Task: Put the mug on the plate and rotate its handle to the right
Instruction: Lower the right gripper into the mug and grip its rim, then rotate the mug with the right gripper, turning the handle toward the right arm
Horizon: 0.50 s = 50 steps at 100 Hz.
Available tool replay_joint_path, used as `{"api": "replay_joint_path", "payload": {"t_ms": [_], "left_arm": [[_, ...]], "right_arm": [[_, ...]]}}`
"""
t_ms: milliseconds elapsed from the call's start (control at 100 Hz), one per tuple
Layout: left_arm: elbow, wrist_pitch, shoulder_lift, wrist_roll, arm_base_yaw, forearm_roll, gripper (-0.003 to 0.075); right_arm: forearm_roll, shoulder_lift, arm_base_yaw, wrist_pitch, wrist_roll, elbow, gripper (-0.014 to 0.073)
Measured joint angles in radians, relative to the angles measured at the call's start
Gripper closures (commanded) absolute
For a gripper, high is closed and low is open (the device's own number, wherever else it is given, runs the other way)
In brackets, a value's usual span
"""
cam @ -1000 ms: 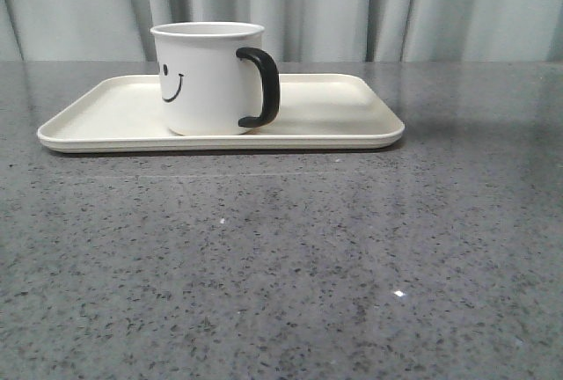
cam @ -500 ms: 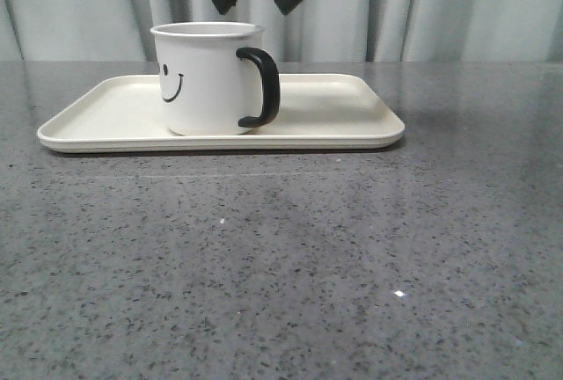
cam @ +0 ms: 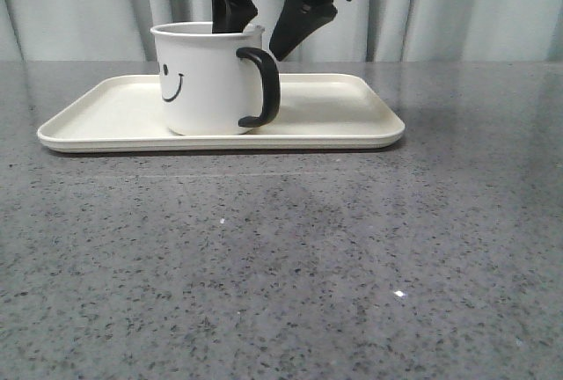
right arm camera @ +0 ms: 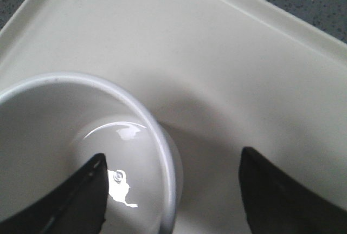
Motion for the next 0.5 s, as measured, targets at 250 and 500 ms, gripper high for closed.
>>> {"api": "replay_joint_path", "payload": {"t_ms": [250,500], "left_arm": [[0.000,0.000,0.000,0.000,0.000,0.000,0.0227],[0.000,0.000,0.000,0.000,0.000,0.000,0.0227]], "right_arm": [[-0.002,0.000,0.000,0.000,0.017,-0.001,0.0588],[-0.004,0.002,0.002,0.054,0.019,-0.041,0.0651]]}}
